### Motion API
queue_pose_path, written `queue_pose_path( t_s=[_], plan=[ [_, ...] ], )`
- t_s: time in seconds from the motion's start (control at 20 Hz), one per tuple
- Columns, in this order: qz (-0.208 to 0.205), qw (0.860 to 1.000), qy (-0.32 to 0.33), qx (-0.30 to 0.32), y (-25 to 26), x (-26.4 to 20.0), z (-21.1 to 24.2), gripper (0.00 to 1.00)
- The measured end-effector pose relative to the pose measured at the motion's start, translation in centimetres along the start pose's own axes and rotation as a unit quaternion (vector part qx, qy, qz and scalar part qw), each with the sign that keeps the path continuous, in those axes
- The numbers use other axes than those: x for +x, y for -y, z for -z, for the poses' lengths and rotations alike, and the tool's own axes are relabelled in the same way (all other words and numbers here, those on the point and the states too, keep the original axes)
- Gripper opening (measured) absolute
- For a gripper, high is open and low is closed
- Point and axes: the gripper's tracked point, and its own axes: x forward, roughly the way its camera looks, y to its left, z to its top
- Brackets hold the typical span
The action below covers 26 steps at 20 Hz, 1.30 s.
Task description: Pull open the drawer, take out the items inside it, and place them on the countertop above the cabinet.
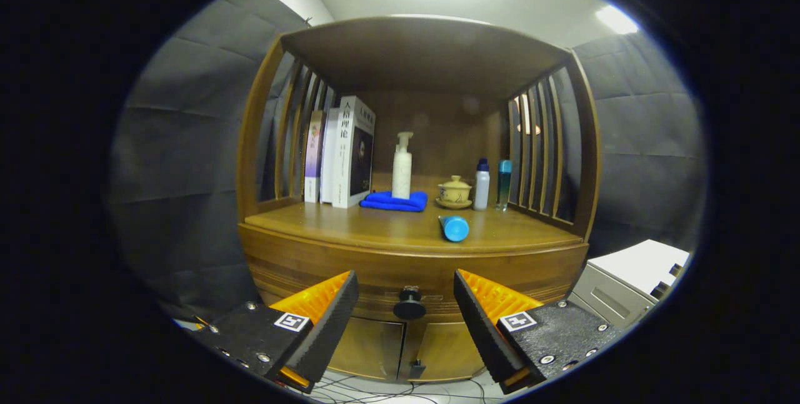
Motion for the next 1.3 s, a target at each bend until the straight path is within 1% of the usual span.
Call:
queue_pose_path(
  t_s=[0.2,0.35,0.6,0.75,1.3],
  plan=[
    [0.005,0.999,0.041,0.027,0.4,-3.9,-3.6,0.95],
    [0.014,0.998,0.057,0.035,1.2,-6.5,-4.7,0.95],
    [0.018,0.997,0.063,0.043,1.4,-9.6,-3.8,0.95],
    [0.014,0.997,0.063,0.033,1.0,-10.5,-2.8,0.95],
    [-0.003,0.998,0.058,-0.005,-1.1,-11.2,0.2,0.95]
  ],
)
